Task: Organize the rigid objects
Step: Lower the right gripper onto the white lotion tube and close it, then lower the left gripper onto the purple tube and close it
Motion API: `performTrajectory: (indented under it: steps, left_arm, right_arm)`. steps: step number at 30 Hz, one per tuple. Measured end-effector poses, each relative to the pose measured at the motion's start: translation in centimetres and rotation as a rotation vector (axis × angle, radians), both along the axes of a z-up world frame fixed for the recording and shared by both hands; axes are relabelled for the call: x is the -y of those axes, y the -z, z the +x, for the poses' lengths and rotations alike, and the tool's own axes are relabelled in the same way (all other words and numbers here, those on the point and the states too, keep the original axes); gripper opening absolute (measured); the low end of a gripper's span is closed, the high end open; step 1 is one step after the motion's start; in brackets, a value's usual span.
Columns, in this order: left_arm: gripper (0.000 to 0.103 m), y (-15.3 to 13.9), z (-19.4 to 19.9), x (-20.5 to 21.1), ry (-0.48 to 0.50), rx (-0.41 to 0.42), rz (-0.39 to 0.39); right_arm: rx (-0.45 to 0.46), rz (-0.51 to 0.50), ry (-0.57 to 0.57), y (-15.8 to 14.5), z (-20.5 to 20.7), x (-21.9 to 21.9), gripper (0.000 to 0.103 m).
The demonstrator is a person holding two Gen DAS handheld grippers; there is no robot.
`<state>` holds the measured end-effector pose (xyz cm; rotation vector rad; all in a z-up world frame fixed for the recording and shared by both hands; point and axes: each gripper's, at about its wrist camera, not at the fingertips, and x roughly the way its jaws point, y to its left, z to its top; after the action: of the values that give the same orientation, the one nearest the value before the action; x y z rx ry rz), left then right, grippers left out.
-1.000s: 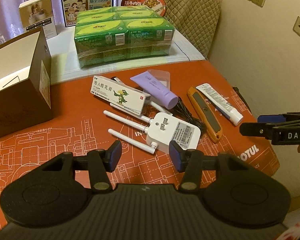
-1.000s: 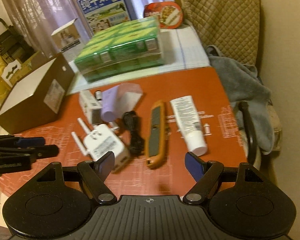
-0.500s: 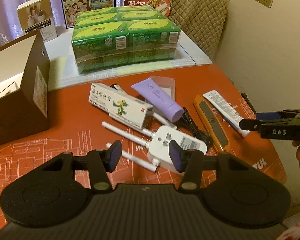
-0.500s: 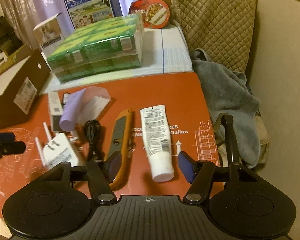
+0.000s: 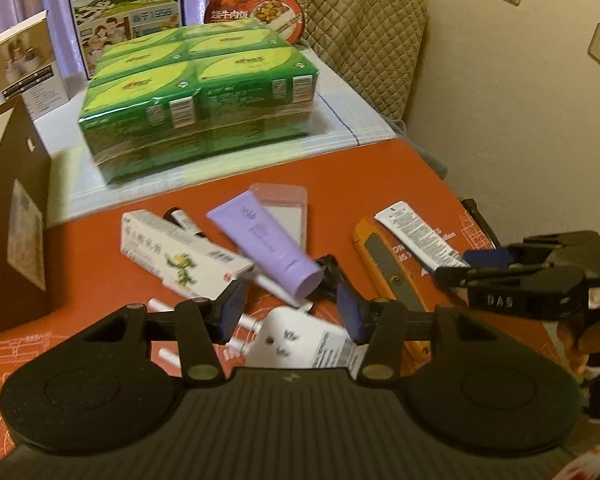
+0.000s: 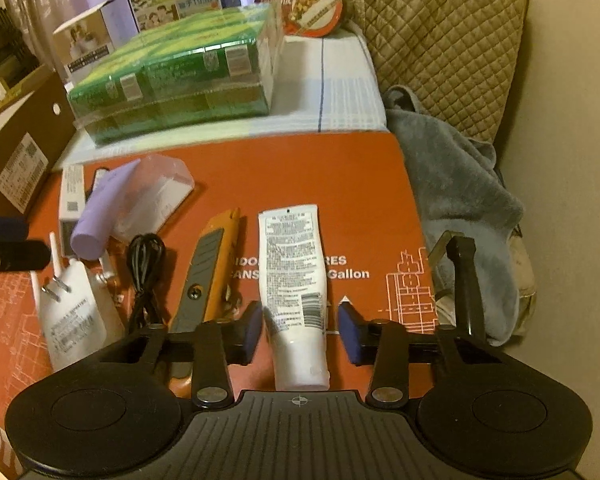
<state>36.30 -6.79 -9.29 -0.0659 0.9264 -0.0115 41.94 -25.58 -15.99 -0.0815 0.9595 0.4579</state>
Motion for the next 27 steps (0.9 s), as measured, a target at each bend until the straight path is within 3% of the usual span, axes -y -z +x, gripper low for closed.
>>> performTrajectory:
  steps: [9,14,22,27]
  left_arm:
    - [0.046,1.5,2.9,1.0,-0.014,-0.021,0.019]
    - [0.039,2.8,4.0,0.8,-0.032,-0.045,0.043]
    - [0.025,3.1,3.0,0.1,0.014,-0.034,0.098]
    - [0.024,2.9,2.9,-0.3,0.036,-0.049,0.086]
  right_arm:
    - [-0.005,0.011,-0.001,0.4,0.0,0.3,0.032]
    - [-0.007,0.018,0.011,0.4,0.1,0.6,0.032]
    - [-0.021,0.032,0.02,0.4,0.0,1.2,0.032]
    - [-0.037,0.038,0.024,0.4,0.0,1.3,0.032]
